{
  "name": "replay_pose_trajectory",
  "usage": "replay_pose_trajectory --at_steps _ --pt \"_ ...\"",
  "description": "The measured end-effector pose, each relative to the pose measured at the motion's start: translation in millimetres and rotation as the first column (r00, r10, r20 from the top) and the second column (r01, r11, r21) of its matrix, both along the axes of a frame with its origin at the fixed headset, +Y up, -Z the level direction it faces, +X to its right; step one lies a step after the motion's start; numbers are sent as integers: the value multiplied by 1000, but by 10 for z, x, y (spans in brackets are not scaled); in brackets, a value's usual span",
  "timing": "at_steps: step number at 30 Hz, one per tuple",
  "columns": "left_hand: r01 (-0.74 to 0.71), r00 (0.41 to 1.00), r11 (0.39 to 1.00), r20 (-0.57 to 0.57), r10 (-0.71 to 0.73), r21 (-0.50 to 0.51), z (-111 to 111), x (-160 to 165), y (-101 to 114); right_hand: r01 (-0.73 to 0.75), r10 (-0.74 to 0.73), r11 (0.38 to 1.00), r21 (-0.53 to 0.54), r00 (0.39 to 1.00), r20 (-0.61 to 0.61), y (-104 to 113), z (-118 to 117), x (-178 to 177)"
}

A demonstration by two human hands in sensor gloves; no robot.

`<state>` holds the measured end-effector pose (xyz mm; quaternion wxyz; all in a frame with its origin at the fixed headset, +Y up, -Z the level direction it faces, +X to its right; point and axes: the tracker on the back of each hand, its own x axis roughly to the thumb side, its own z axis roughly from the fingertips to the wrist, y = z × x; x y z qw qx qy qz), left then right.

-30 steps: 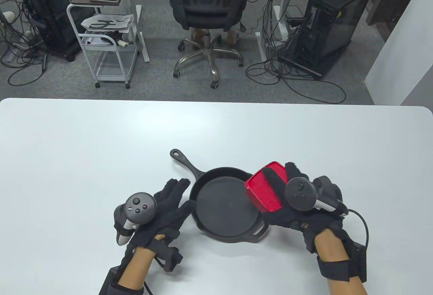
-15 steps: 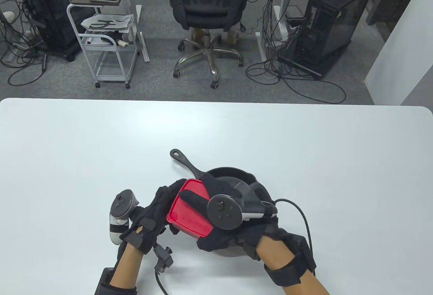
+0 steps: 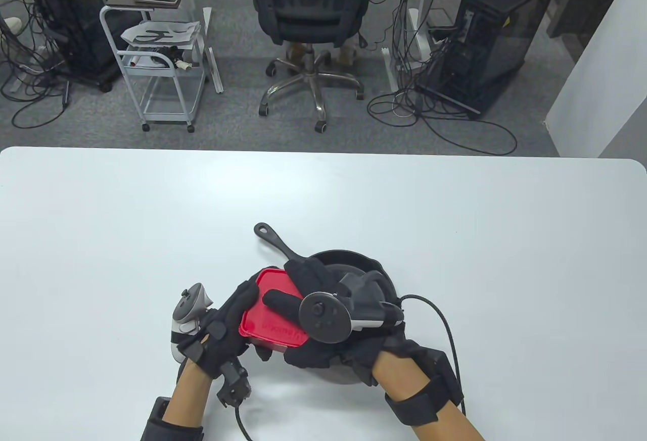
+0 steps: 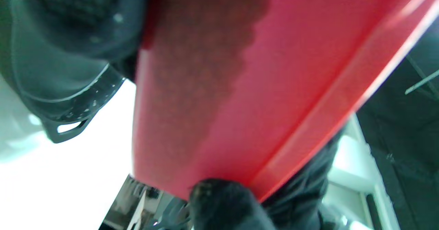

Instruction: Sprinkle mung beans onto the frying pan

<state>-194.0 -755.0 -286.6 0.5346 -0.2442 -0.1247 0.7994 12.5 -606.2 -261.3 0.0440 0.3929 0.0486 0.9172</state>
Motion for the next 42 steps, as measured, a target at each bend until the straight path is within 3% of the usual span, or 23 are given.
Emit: replay_pose_trajectory --at_steps 6,10,16,18,21,27,33,42 --pt "53 985 998 -161 -59 -36 29 -26 1 -84 60 974 209 991 120 -38 182 -102" --pt "30 984 998 -172 -39 -54 53 30 -13 -136 90 961 239 977 195 -157 263 -242" --pt "-7 969 997 -247 -11 -71 88 42 -20 -41 -35 950 309 972 234 -284 268 -284" --pt "-41 967 996 -253 19 -81 101 67 -30 -12 -87 912 410 971 221 -319 277 -278" --pt "-59 958 994 -286 30 -93 116 103 -44 19 -126 890 456 971 205 -352 275 -274" --pt "-75 957 994 -285 48 -85 122 146 -73 82 -183 895 438 964 194 -408 255 -260" --pt "-40 977 998 -212 27 -56 134 193 -30 164 -266 899 406 942 207 -430 265 -159" --pt "-68 972 996 -228 54 -53 162 270 -69 283 -368 896 342 904 218 -450 239 -88"
